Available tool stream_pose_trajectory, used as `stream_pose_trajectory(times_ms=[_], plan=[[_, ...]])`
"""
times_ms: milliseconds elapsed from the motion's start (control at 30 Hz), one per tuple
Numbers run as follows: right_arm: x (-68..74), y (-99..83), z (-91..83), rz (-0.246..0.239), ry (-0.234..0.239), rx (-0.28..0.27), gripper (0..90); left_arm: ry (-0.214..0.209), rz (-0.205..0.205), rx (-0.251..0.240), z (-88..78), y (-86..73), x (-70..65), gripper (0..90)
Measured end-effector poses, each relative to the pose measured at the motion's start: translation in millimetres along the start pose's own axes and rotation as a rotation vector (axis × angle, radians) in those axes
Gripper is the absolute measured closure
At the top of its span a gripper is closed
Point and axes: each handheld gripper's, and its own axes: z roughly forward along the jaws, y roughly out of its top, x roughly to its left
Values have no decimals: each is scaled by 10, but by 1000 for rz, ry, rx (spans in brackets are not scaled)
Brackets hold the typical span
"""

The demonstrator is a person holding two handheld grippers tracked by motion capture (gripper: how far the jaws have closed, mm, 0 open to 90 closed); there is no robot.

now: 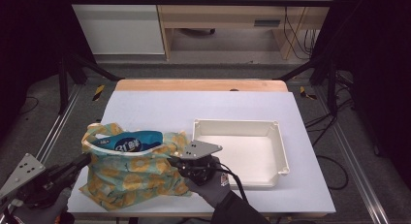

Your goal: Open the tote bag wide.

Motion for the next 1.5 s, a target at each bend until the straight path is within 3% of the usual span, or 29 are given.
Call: stream_pose_trajectory(times_ms=[300, 533, 733, 867, 1033, 1267, 1500], plan=[[26, -52, 55, 7, -1, 34, 900, -11, -35, 54, 25, -245, 39, 900], [54, -144, 152, 24, -11, 76, 900, -9, -61, 142, 179, -446, 71, 900], [85, -221, 249, 40, -29, 94, 900, -4, -71, 170, 290, -579, 99, 899], [125, -314, 319, 43, -52, 102, 900, 0, -57, 198, 390, -695, 105, 899], [188, -434, 366, 37, -95, 111, 900, 7, -31, 189, 406, -760, 104, 899], [215, -593, 422, 91, -97, 95, 900, 9, 7, 208, 429, -824, 90, 891], [263, -735, 513, 71, -118, 123, 898, 30, 25, 262, 487, -862, 72, 888]])
